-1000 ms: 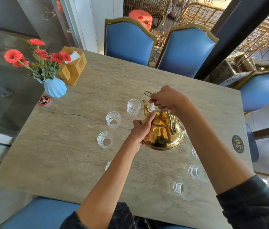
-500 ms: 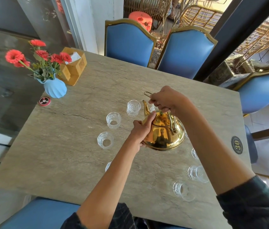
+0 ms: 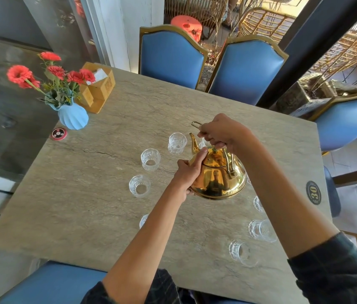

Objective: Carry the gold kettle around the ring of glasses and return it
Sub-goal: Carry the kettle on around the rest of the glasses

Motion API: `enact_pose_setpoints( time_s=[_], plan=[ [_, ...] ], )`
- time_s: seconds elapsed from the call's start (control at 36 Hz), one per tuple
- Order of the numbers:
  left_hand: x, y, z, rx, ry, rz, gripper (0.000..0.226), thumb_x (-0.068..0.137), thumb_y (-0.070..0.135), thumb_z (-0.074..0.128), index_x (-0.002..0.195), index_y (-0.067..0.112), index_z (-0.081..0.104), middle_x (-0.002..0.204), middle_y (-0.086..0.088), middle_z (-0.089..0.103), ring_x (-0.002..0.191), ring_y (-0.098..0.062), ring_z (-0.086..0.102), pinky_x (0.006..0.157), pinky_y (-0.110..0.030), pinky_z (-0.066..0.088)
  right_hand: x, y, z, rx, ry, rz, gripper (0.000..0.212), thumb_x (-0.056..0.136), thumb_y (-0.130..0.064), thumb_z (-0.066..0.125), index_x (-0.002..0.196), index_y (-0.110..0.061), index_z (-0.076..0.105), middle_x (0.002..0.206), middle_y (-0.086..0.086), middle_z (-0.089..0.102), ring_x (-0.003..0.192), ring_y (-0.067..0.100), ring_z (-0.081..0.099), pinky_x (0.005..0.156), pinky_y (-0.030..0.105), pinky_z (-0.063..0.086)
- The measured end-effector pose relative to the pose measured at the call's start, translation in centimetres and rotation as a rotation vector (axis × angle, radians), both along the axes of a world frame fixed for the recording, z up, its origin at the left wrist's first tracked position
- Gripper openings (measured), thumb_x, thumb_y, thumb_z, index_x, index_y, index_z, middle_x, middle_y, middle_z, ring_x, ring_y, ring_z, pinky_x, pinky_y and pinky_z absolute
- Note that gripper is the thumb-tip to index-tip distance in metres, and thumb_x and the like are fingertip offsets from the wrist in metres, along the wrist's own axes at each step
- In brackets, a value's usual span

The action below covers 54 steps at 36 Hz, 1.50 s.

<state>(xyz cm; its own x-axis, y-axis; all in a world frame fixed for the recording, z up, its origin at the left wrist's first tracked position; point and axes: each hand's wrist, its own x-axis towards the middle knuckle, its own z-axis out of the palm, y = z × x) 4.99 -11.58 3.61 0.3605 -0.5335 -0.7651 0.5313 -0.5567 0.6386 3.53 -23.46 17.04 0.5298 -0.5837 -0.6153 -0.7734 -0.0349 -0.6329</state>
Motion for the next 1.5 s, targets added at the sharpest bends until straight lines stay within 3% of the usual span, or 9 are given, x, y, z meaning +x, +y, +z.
enact_pose_setpoints(
  time_s=[0.14, 0.28, 0.5, 0.81, 0.89, 0.94, 1.11, 1.39, 1.5],
  plan=[
    [-0.05, 0.0, 0.17, 0.007, 0.006, -0.01, 0.124, 0.052, 0.105, 0.061, 0.134, 0.013, 0.05, 0.118, -0.013, 0.071, 0.105, -0.025, 0.072, 0.082, -0.043, 0.061, 0.0, -0.11, -0.03, 0.004, 0.013, 0.014, 0.014, 0.097, -0.006, 0.05, 0.094, 0.002, 0.061, 0.062, 0.005, 0.052, 0.043, 0.01, 0.035, 0.033, 0.018, 0.025],
    [0.03, -0.07, 0.09, 0.022, 0.009, -0.011, 0.103, 0.071, 0.096, 0.063, 0.135, 0.018, 0.042, 0.121, -0.011, 0.068, 0.105, -0.026, 0.071, 0.086, -0.048, 0.063, 0.01, -0.27, -0.19, 0.013, -0.003, 0.013, 0.016, 0.097, -0.007, 0.052, 0.092, 0.004, 0.062, 0.058, 0.005, 0.049, 0.041, 0.01, 0.035, 0.031, 0.017, 0.026],
    [-0.02, 0.05, 0.6, 0.013, 0.011, -0.013, 0.097, 0.077, 0.091, 0.062, 0.136, 0.017, 0.039, 0.122, -0.011, 0.066, 0.102, -0.023, 0.07, 0.068, -0.037, 0.058, 0.04, -0.28, -0.2, 0.004, -0.002, 0.013, 0.017, 0.097, -0.008, 0.052, 0.09, 0.003, 0.064, 0.057, 0.004, 0.049, 0.037, 0.008, 0.035, 0.031, 0.018, 0.026],
    [0.01, 0.0, 0.12, -0.008, -0.009, 0.002, 0.104, 0.071, 0.094, 0.064, 0.135, 0.016, 0.04, 0.119, -0.012, 0.069, 0.103, -0.024, 0.072, 0.088, -0.046, 0.063, 0.14, -0.26, -0.15, -0.006, -0.001, 0.018, 0.018, 0.097, -0.008, 0.052, 0.092, 0.004, 0.065, 0.059, 0.004, 0.05, 0.039, 0.008, 0.036, 0.032, 0.018, 0.027],
    [0.06, 0.07, 0.48, -0.004, -0.01, 0.003, 0.122, 0.052, 0.102, 0.062, 0.136, 0.017, 0.042, 0.119, -0.011, 0.069, 0.104, -0.025, 0.073, 0.092, -0.049, 0.063, 0.17, -0.23, -0.18, -0.01, 0.0, 0.021, 0.019, 0.097, -0.008, 0.052, 0.093, 0.005, 0.065, 0.059, 0.005, 0.05, 0.04, 0.009, 0.036, 0.033, 0.018, 0.027],
    [0.08, 0.11, 0.56, -0.003, -0.004, 0.007, 0.125, 0.049, 0.103, 0.061, 0.138, 0.017, 0.043, 0.12, -0.01, 0.07, 0.104, -0.024, 0.073, 0.088, -0.046, 0.064, 0.18, -0.21, -0.21, -0.011, -0.001, 0.024, 0.019, 0.097, -0.008, 0.052, 0.092, 0.004, 0.065, 0.06, 0.005, 0.05, 0.04, 0.009, 0.036, 0.033, 0.018, 0.027],
    [0.19, 0.09, 0.51, 0.005, 0.007, -0.01, 0.102, 0.075, 0.095, 0.059, 0.138, 0.018, 0.042, 0.121, -0.011, 0.07, 0.103, -0.025, 0.073, 0.07, -0.037, 0.058, 0.26, -0.24, -0.31, -0.022, -0.003, 0.035, 0.02, 0.097, -0.009, 0.052, 0.091, 0.005, 0.066, 0.061, 0.004, 0.051, 0.042, 0.009, 0.037, 0.034, 0.018, 0.028],
    [0.33, 0.02, 0.32, -0.005, 0.016, -0.005, 0.108, 0.07, 0.098, 0.06, 0.139, 0.017, 0.043, 0.12, -0.011, 0.071, 0.103, -0.026, 0.074, 0.079, -0.043, 0.062, 0.4, -0.22, -0.17, -0.025, -0.003, 0.037, 0.019, 0.097, -0.008, 0.053, 0.092, 0.004, 0.066, 0.059, 0.004, 0.051, 0.037, 0.008, 0.036, 0.033, 0.017, 0.028],
    [0.39, 0.01, 0.38, -0.008, 0.016, 0.013, 0.123, 0.054, 0.104, 0.06, 0.138, 0.015, 0.049, 0.118, -0.011, 0.074, 0.098, -0.026, 0.076, 0.07, -0.039, 0.063, 0.41, -0.23, -0.18, -0.025, -0.007, 0.037, 0.02, 0.097, -0.009, 0.052, 0.095, 0.005, 0.066, 0.058, 0.003, 0.051, 0.036, 0.007, 0.035, 0.033, 0.018, 0.027]
  ],
)
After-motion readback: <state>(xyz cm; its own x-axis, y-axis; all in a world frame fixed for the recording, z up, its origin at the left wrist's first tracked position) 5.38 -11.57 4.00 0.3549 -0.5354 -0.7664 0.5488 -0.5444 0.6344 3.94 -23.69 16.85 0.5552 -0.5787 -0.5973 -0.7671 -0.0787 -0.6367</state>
